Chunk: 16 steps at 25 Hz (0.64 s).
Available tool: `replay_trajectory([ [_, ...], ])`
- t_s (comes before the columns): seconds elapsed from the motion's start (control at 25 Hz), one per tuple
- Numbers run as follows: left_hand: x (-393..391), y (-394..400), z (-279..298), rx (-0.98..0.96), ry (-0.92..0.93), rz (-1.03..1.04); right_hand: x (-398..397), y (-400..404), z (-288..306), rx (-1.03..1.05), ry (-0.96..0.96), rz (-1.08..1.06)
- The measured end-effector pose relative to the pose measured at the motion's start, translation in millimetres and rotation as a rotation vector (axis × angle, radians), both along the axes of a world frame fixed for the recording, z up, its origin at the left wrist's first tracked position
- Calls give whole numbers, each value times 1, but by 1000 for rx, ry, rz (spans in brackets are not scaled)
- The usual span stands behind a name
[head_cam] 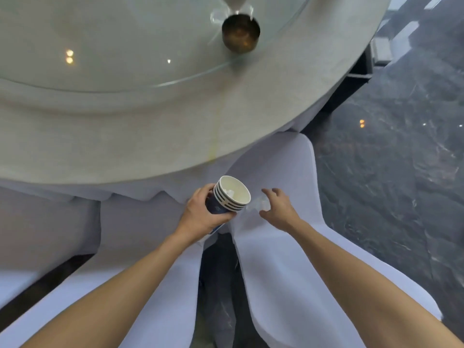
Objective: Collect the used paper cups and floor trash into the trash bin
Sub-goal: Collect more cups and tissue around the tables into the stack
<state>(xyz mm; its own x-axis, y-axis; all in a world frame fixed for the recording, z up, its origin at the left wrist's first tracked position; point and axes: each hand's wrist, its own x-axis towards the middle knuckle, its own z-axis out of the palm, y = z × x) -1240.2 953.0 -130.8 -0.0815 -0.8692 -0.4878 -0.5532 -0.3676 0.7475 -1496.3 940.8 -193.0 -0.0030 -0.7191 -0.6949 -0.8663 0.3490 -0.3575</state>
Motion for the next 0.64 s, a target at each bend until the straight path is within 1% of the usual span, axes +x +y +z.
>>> replay_trajectory([
  [0.12, -9, 2, -34, 17, -24, 22, -1, -8, -60, -8, 186, 304],
  [0.2, -14, 0, -56, 26, -29, 28, -1, -11, -101, 6, 238, 452],
  [0.28, -16, 1, -77, 22, -32, 48, -4, -8, -136, 28, 267, 542],
  [0.4, -21, 9, -95, 59, -22, 82, -9, 13, -170, -6, 309, 580],
  [0.48, -24, 17, -102, 75, -22, 96, -12, 27, -181, -55, 280, 564],
  [0.56, -26, 24, -101, 83, -22, 97, -15, 34, -178, -44, 205, 548],
  [0.64, -27, 31, -91, 90, -31, 82, -18, 35, -163, -25, 150, 496],
])
